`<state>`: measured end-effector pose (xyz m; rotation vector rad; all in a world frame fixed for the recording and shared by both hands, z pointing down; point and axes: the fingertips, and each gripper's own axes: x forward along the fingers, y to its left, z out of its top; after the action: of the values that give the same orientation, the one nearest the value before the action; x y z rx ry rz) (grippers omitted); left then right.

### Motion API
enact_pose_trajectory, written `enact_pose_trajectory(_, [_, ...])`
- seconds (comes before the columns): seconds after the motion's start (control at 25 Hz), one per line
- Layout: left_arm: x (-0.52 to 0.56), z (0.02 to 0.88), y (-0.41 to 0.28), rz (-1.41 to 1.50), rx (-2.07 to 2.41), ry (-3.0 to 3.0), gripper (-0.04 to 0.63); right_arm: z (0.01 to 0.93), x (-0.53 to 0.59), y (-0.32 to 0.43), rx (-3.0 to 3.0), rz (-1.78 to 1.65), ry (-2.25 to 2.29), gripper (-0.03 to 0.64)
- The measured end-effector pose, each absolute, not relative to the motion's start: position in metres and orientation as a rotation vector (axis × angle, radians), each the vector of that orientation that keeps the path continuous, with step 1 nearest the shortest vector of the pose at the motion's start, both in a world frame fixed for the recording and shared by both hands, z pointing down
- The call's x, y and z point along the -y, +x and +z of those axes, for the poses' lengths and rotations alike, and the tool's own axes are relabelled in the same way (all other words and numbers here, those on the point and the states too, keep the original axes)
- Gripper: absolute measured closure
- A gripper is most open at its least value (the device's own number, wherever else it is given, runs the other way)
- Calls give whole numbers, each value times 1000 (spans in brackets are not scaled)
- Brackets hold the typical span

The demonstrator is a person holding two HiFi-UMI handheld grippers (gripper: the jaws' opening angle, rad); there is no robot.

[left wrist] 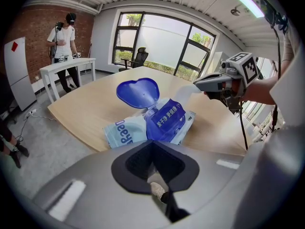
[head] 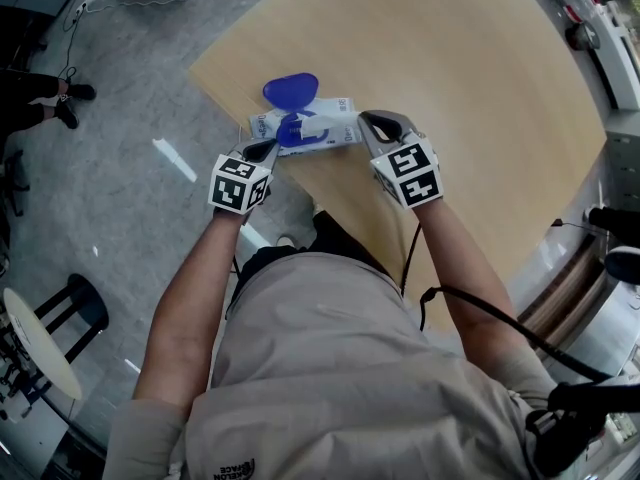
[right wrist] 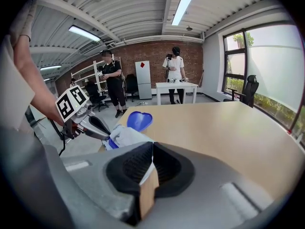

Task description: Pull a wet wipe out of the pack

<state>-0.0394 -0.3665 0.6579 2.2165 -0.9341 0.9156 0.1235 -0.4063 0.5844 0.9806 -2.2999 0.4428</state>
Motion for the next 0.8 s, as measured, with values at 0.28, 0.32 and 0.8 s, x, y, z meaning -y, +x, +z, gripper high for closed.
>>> enact_pose_trajectory(0.28, [366,657,-38,923,934,2217,597,580,404,143,2278,449,1034,609])
enact_pose_trajectory(0.32, [366,657,-38,924,934,2218,597,578,404,146,2275,449,1044,609])
enact_pose_trajectory(0.8, [362,653,-40,940,933,2232,597,559,398,164,2255,418,1131,609])
